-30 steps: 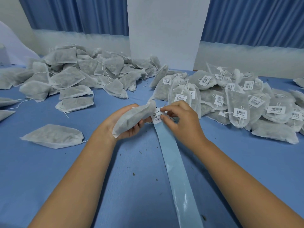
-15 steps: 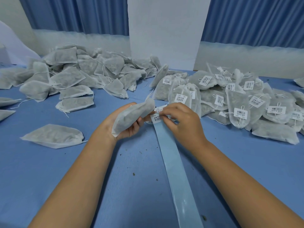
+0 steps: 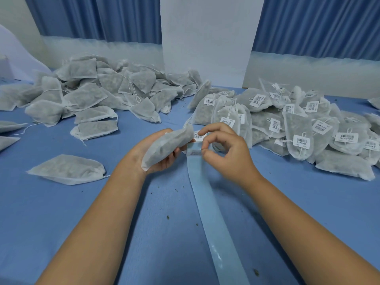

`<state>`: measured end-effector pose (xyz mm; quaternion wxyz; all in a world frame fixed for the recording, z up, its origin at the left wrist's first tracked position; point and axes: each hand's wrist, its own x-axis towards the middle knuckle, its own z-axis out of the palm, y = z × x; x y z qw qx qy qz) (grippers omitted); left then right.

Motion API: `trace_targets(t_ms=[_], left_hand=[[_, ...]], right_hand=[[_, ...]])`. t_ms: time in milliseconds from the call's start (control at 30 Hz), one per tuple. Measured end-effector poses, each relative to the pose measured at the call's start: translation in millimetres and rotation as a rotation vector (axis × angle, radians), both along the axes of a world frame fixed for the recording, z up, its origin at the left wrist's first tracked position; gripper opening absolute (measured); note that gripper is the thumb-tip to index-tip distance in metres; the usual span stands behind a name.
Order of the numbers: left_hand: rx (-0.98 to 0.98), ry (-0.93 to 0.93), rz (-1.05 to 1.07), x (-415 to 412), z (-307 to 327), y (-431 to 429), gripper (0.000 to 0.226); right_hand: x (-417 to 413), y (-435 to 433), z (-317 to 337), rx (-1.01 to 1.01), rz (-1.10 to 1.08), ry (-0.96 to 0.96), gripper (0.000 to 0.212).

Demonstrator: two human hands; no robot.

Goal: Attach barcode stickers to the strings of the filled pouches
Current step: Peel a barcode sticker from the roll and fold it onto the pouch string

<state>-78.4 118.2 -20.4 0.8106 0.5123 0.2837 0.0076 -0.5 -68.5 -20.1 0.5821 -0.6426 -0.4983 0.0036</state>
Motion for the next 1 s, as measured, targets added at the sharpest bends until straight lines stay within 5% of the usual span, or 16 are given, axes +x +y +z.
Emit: trace_targets(t_ms=[133, 333, 533, 1000], left_hand=[[0.11, -0.007, -0.05, -3.5, 1.0, 0.1, 0.013], [0.435, -0.153, -0.186, -11.9, 7.6, -14.7, 0.021], [0.5, -0.268, -0.265, -15.4, 11.9, -25.8, 0.028], [0.835, -0.189, -0.189, -15.8, 10.8, -24.6, 0.037]], right_hand=[[8.6, 0.6, 7.0, 0.216, -0.117, 0.271, 0.018], [16.7, 2.6, 2.2, -0.011, -0.18, 0.454, 0.031], [12.9, 3.2, 3.1, -0.061, -0.076, 0.531, 0.065], [19.3, 5.1, -0.1, 0.033, -0.219, 0.493, 0.055]])
